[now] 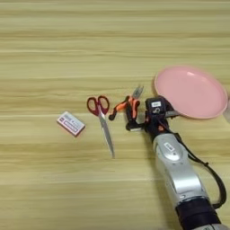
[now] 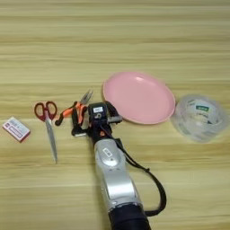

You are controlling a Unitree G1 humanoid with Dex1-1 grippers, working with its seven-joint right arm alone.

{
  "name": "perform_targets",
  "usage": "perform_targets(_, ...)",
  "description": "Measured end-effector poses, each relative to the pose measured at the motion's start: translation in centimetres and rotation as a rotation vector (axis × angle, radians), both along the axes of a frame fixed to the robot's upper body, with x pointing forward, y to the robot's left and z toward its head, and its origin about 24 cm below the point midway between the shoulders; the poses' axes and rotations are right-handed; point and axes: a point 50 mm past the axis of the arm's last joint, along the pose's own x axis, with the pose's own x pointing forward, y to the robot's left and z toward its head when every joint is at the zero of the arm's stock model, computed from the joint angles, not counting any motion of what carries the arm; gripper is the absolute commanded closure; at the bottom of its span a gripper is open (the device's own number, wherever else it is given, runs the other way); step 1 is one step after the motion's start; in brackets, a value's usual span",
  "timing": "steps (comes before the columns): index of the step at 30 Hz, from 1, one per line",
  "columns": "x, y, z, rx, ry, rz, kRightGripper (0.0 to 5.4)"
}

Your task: Move the objects on the table

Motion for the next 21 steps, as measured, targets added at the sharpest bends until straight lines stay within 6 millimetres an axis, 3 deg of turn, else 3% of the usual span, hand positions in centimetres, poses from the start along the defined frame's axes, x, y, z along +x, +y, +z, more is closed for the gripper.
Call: perform_targets(21, 0.0, -2.2, 0.1, -0.067, -0.004, -0.045, 0.05)
